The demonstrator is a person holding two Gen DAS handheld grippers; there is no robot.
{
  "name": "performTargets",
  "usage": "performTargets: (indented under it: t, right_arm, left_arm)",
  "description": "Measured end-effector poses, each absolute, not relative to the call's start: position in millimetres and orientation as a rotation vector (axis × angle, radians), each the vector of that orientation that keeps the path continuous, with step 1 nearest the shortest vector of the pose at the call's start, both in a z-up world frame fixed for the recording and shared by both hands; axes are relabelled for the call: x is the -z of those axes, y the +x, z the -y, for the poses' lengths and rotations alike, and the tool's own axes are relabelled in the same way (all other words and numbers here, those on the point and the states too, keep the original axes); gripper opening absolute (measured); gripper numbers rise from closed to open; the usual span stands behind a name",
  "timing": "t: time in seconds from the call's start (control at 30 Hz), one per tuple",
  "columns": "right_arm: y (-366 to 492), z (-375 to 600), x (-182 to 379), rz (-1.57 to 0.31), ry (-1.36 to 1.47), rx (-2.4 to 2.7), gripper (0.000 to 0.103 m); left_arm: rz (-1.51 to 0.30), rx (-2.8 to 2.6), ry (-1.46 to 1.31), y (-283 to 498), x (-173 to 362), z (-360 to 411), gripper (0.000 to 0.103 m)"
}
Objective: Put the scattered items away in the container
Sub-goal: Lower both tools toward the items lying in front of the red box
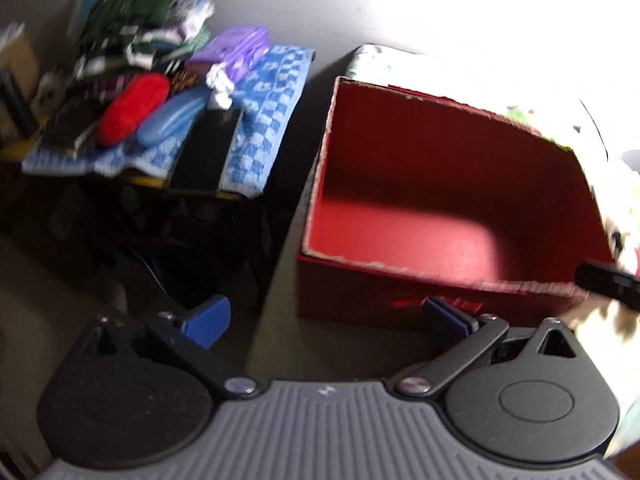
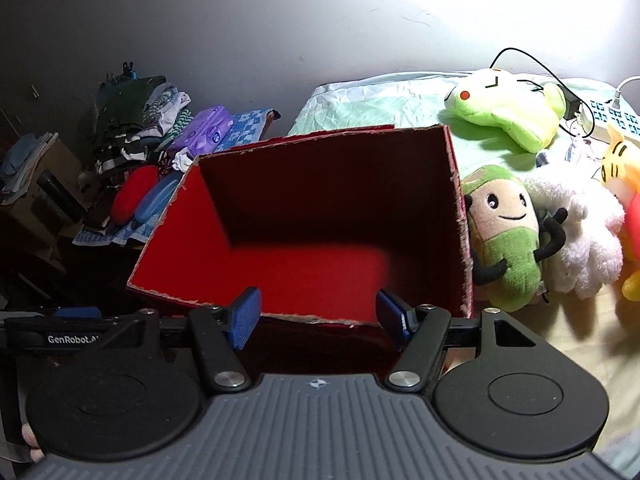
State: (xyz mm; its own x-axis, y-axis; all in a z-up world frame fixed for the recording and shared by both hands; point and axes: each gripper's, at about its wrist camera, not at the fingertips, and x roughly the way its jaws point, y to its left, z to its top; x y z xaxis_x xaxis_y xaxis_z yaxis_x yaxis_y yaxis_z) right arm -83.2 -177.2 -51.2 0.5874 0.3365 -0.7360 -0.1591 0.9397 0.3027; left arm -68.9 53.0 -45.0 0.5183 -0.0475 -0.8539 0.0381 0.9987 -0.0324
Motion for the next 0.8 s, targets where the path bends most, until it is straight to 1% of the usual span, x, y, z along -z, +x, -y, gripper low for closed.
performTargets:
  t: [0.17, 0.3, 0.4, 0.5, 0.6, 0.8]
  right_arm:
    - [-101.1, 153.5, 48.3, -0.996, 0.200, -0.303, 0.066]
    - [-121.0, 138.2, 45.0, -0.975, 0.068, -0.202, 0.067]
    - [-123.5, 137.1, 56.5, -1.028, 0.092, -0.136, 0.067]
    - [-130.2, 139.5, 62.1, -1.065, 0.143, -0.106, 0.067]
    - [-143.8, 136.7, 61.7, -1.065, 0.118, -0.057, 0.067]
    - [-158.1, 140.1, 65.5, -1.120, 0.116, -0.024, 0.067]
  left_arm:
    - [-1.107, 0.164, 0.102, -69.9, 57.0, -46.0, 0.102]
    - [-1.160, 0.241, 0.187, -76.3, 76.8, -35.6, 0.102]
    - [-1.200, 0.264, 0.192, -76.4, 90.4, -31.3, 0.102]
    - [-1.210, 0.282, 0.214, -78.9, 96.2, -23.3, 0.102]
    - [-1.204, 0.307, 0.247, -83.9, 97.5, -14.0, 0.102]
    - [-1.201, 0.363, 0.290, -97.4, 99.0, -0.6, 0.102]
